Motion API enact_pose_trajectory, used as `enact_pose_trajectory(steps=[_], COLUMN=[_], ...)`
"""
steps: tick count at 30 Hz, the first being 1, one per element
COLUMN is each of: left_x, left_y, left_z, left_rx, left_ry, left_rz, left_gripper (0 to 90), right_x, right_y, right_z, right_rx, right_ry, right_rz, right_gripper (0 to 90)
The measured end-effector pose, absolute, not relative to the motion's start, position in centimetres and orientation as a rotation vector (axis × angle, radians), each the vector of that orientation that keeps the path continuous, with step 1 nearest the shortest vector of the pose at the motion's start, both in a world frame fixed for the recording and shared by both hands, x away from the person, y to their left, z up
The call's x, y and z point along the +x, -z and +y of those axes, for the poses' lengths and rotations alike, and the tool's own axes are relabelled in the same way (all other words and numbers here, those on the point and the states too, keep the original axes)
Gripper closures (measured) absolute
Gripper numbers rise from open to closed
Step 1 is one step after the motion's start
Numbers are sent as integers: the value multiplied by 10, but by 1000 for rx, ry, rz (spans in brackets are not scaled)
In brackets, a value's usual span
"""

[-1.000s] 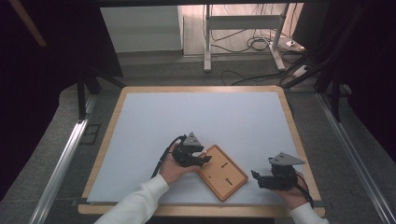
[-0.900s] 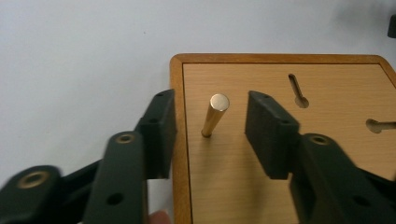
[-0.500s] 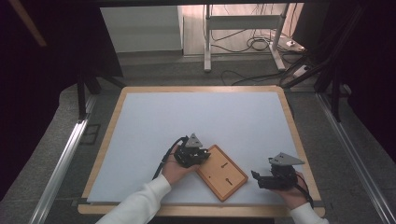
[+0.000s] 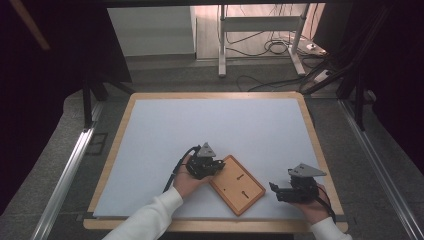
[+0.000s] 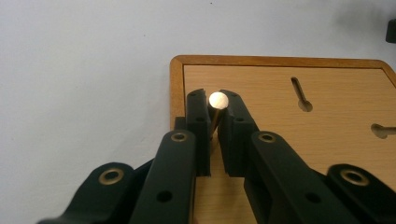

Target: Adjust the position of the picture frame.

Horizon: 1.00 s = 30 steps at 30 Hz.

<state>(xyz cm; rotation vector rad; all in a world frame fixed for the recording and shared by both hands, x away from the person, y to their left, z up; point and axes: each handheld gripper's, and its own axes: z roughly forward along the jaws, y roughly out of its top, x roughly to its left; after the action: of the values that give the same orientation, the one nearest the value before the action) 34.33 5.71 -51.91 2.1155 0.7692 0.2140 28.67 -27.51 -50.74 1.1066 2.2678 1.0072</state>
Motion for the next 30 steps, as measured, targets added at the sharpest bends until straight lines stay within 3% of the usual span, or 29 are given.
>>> enact_pose_trajectory(steps=[18,30], left_x=[353,381], left_y=[501,498], left_z=[79,90], left_rx=[2073,2091], left_ry=[-231,-248], left_rz=[786,773], left_gripper=[837,837], right_x=[286,286], right_y=[506,506], right_z=[-275,-277], right_rx=[1105,1107], right_ry=[-1012,-1011], right_rz=[2266,2265], right_gripper=[146,146])
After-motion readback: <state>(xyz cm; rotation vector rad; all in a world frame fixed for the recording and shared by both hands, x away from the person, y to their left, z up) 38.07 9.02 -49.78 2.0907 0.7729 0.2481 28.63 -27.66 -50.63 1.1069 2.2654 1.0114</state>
